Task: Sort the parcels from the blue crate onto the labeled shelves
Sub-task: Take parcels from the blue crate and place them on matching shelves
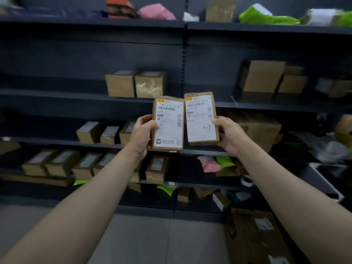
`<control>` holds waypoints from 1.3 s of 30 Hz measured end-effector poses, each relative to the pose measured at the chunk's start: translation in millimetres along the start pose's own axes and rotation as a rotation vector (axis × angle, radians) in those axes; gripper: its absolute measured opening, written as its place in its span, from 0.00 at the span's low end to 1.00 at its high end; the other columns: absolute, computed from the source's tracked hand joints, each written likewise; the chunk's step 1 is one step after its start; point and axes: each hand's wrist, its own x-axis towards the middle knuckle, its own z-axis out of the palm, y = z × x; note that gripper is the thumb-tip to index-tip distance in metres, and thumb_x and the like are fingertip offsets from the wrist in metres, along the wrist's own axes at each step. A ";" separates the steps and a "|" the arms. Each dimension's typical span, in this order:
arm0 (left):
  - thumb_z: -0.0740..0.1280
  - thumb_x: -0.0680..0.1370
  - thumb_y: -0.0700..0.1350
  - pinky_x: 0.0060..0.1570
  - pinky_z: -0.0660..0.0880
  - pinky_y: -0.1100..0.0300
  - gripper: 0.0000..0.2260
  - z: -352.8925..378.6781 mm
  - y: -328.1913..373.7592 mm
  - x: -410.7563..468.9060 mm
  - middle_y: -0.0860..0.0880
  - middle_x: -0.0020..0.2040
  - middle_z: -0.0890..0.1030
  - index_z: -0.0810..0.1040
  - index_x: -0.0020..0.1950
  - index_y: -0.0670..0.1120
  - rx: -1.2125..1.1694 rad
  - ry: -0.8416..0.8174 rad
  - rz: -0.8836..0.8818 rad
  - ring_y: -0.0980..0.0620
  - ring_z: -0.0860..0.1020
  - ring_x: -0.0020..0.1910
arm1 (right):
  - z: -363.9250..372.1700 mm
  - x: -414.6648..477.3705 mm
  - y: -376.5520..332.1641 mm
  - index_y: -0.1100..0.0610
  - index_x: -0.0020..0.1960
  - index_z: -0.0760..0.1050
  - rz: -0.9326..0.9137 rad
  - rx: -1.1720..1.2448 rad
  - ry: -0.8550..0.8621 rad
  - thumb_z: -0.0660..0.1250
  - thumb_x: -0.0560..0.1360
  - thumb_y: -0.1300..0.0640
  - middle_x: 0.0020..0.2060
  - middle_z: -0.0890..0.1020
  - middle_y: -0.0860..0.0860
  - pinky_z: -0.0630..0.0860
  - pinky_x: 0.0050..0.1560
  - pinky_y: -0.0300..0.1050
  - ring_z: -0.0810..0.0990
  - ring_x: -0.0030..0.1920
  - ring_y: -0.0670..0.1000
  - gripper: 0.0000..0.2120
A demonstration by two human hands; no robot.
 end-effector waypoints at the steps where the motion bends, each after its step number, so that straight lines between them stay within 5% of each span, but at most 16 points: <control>1: 0.66 0.66 0.42 0.29 0.78 0.59 0.19 -6.0 2.4 7.3 0.48 0.48 0.84 0.74 0.56 0.52 -0.006 0.027 0.009 0.50 0.84 0.41 | 10.8 13.1 -0.7 0.54 0.61 0.72 0.001 -0.008 -0.025 0.66 0.76 0.57 0.49 0.85 0.54 0.82 0.40 0.50 0.86 0.47 0.53 0.14; 15: 0.65 0.73 0.39 0.31 0.78 0.59 0.16 -189.8 27.7 115.3 0.46 0.51 0.83 0.72 0.60 0.49 -0.016 0.240 0.058 0.49 0.83 0.45 | 223.1 122.0 53.3 0.57 0.62 0.74 0.053 -0.123 -0.205 0.65 0.75 0.59 0.51 0.85 0.56 0.80 0.54 0.60 0.84 0.51 0.56 0.16; 22: 0.63 0.74 0.39 0.37 0.80 0.55 0.16 -355.3 43.5 167.6 0.44 0.52 0.81 0.71 0.61 0.48 0.047 0.351 -0.068 0.45 0.82 0.49 | 395.6 152.9 124.1 0.53 0.61 0.73 0.179 -0.202 -0.232 0.66 0.75 0.56 0.49 0.84 0.53 0.79 0.33 0.44 0.84 0.47 0.53 0.15; 27: 0.63 0.74 0.39 0.43 0.80 0.49 0.17 -451.5 45.7 191.6 0.44 0.53 0.81 0.70 0.63 0.49 0.105 0.414 -0.167 0.45 0.81 0.49 | 488.4 177.0 163.9 0.55 0.63 0.72 0.271 -0.285 -0.295 0.67 0.74 0.56 0.49 0.84 0.54 0.79 0.38 0.47 0.83 0.47 0.53 0.18; 33: 0.65 0.73 0.40 0.31 0.78 0.57 0.20 -536.4 38.5 231.6 0.44 0.53 0.81 0.69 0.64 0.49 0.082 0.481 -0.193 0.47 0.82 0.47 | 579.8 219.2 198.6 0.54 0.60 0.72 0.353 -0.326 -0.319 0.68 0.74 0.57 0.45 0.84 0.54 0.79 0.32 0.44 0.84 0.42 0.52 0.16; 39: 0.67 0.71 0.41 0.31 0.79 0.58 0.21 -600.7 22.6 307.9 0.44 0.49 0.82 0.69 0.64 0.49 0.067 0.513 -0.242 0.49 0.84 0.38 | 651.3 288.8 233.7 0.52 0.46 0.76 0.371 -0.350 -0.322 0.66 0.75 0.59 0.41 0.83 0.52 0.77 0.28 0.41 0.82 0.39 0.51 0.02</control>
